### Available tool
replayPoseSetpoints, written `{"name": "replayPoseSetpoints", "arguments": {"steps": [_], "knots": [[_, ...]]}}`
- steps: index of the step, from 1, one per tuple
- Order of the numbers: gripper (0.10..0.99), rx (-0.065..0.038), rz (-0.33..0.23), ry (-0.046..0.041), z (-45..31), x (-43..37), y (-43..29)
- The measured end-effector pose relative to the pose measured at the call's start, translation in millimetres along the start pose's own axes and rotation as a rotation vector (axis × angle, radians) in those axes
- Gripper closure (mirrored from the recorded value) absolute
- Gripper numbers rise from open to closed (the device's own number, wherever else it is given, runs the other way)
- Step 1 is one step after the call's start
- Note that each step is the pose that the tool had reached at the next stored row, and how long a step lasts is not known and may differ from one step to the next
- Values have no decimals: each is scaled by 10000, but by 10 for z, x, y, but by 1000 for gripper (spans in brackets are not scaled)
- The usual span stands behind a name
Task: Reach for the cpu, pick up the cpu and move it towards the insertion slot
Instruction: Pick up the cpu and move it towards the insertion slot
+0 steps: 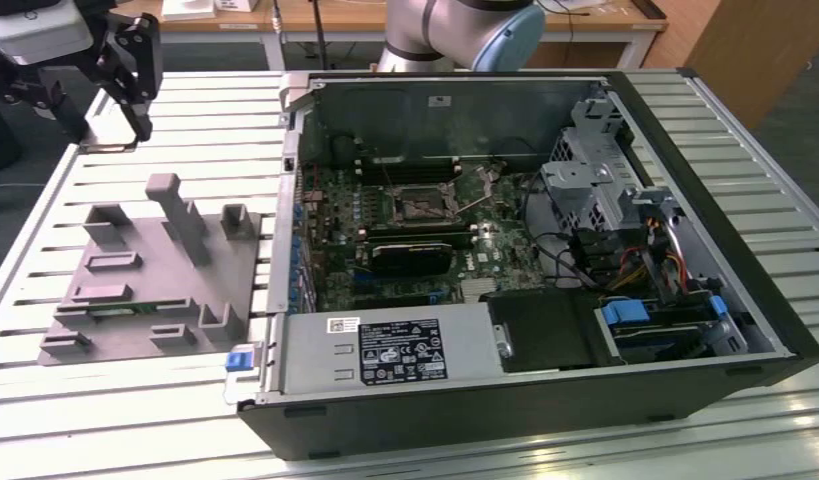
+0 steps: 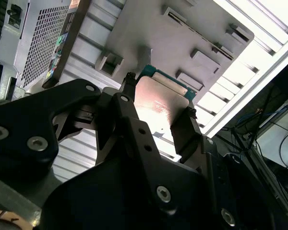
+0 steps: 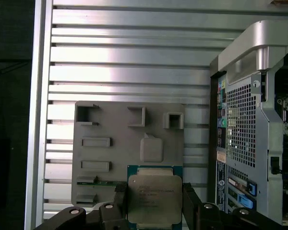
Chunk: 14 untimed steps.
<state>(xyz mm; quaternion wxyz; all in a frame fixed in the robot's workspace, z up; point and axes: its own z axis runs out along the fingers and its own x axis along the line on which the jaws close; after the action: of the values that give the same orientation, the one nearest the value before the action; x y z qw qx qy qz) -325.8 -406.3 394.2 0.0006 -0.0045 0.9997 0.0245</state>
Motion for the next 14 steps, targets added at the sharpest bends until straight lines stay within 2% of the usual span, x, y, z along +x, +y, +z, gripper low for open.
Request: {"name": "replayPoseSetpoints", "arguments": {"steps": [14], "knots": [[545, 0, 0, 0, 0, -117, -1]]}}
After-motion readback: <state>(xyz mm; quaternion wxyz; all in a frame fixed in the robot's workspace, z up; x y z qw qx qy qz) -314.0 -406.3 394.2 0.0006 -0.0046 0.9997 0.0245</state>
